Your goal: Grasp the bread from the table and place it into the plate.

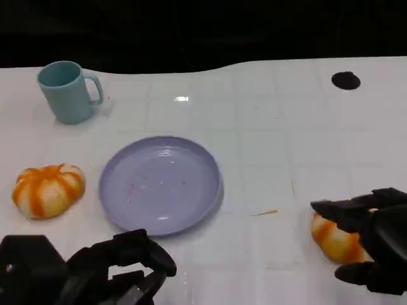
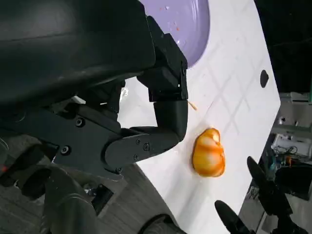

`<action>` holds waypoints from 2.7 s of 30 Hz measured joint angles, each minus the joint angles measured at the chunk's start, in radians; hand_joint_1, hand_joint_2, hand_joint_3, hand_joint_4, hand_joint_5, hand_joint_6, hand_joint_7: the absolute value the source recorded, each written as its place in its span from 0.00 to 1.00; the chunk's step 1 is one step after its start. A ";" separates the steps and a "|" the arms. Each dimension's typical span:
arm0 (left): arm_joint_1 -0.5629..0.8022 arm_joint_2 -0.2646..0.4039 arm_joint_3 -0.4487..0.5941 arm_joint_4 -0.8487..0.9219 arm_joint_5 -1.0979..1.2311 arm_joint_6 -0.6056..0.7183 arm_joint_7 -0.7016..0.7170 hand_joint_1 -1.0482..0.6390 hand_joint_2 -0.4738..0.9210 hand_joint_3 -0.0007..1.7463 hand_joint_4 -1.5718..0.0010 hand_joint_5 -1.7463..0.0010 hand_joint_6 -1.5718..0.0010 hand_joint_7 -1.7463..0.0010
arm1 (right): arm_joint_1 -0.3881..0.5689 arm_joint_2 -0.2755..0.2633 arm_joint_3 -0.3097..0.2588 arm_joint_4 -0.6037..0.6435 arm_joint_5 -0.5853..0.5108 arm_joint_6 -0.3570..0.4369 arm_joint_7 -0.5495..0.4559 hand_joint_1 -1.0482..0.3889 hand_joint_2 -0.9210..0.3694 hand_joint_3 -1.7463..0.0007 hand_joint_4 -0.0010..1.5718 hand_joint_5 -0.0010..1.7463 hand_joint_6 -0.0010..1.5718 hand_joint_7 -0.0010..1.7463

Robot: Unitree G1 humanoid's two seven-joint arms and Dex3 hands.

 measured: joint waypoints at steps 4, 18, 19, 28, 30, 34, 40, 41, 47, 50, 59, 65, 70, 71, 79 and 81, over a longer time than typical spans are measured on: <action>-0.009 -0.003 -0.001 0.003 0.000 0.003 0.000 0.43 1.00 0.33 0.60 0.00 0.63 0.18 | -0.021 -0.001 0.006 0.015 -0.023 0.013 0.016 0.32 0.04 0.99 0.08 0.21 0.20 0.00; -0.011 -0.018 -0.006 0.003 -0.002 0.009 0.002 0.43 0.99 0.33 0.59 0.00 0.61 0.18 | -0.159 -0.001 0.083 0.265 -0.088 0.062 0.025 0.32 0.00 0.99 0.10 0.20 0.23 0.01; -0.012 -0.020 -0.006 0.003 -0.002 0.009 0.002 0.43 0.99 0.33 0.59 0.00 0.61 0.18 | -0.169 -0.001 0.089 0.283 -0.090 0.065 0.022 0.31 0.00 0.99 0.10 0.20 0.23 0.01; -0.005 -0.022 -0.005 -0.001 -0.004 0.013 0.002 0.42 0.99 0.32 0.59 0.00 0.61 0.19 | -0.270 0.009 0.158 0.518 -0.080 0.088 -0.061 0.31 0.00 0.96 0.12 0.17 0.24 0.01; -0.005 -0.022 -0.005 -0.001 -0.004 0.013 0.002 0.41 0.99 0.32 0.59 0.00 0.61 0.19 | -0.287 0.025 0.168 0.564 -0.070 0.092 -0.087 0.31 0.00 0.95 0.12 0.17 0.25 0.01; -0.003 -0.021 -0.005 -0.005 -0.004 0.013 0.003 0.41 1.00 0.31 0.59 0.00 0.60 0.20 | -0.326 0.044 0.195 0.638 -0.053 0.113 -0.126 0.31 0.00 0.94 0.13 0.16 0.26 0.01; -0.002 -0.021 -0.004 -0.016 -0.009 0.025 0.003 0.41 1.00 0.31 0.59 0.00 0.61 0.20 | -0.387 0.070 0.219 0.730 -0.028 0.139 -0.187 0.35 0.00 0.92 0.25 0.15 0.38 0.03; -0.002 -0.021 -0.004 -0.017 -0.010 0.027 0.003 0.42 1.00 0.31 0.59 0.00 0.61 0.20 | -0.394 0.075 0.221 0.748 -0.018 0.137 -0.210 0.38 0.00 0.92 0.29 0.15 0.42 0.04; -0.001 -0.021 -0.004 -0.032 -0.010 0.036 0.004 0.42 1.00 0.31 0.59 0.00 0.61 0.19 | -0.408 0.091 0.194 0.856 0.101 0.040 -0.428 0.56 0.01 0.94 0.56 0.51 0.71 0.07; 0.001 -0.021 -0.004 -0.037 -0.011 0.041 0.004 0.42 1.00 0.32 0.59 0.00 0.61 0.19 | -0.411 0.091 0.187 0.921 0.153 -0.057 -0.582 0.65 0.05 0.86 0.54 0.92 0.70 0.34; 0.001 -0.021 -0.004 -0.045 -0.011 0.051 0.011 0.42 1.00 0.32 0.59 0.00 0.61 0.18 | -0.428 0.082 0.197 1.005 0.192 -0.218 -0.769 0.65 0.37 0.47 0.60 1.00 0.51 0.80; -0.001 -0.024 -0.008 -0.045 -0.011 0.060 0.019 0.43 1.00 0.32 0.59 0.00 0.61 0.18 | -0.433 0.078 0.198 0.986 0.192 -0.243 -0.806 0.62 0.34 0.53 0.58 1.00 0.42 1.00; -0.003 -0.025 -0.015 -0.052 -0.011 0.062 0.023 0.43 1.00 0.33 0.59 0.00 0.61 0.18 | -0.439 0.080 0.198 0.951 0.202 -0.276 -0.816 0.64 0.42 0.42 0.60 1.00 0.44 1.00; -0.003 -0.025 -0.018 -0.054 -0.011 0.062 0.025 0.43 1.00 0.32 0.59 0.00 0.61 0.18 | -0.439 0.083 0.198 0.936 0.208 -0.281 -0.814 0.63 0.42 0.40 0.60 1.00 0.44 1.00; 0.005 -0.029 -0.038 -0.069 -0.007 0.062 0.044 0.44 1.00 0.33 0.57 0.00 0.61 0.17 | -0.457 0.158 0.207 0.827 0.245 -0.296 -0.748 0.63 0.46 0.30 0.62 1.00 0.46 0.99; 0.007 -0.029 -0.040 -0.070 -0.006 0.062 0.049 0.44 1.00 0.33 0.57 0.00 0.61 0.17 | -0.475 0.184 0.215 0.820 0.249 -0.289 -0.728 0.63 0.46 0.29 0.62 1.00 0.46 0.99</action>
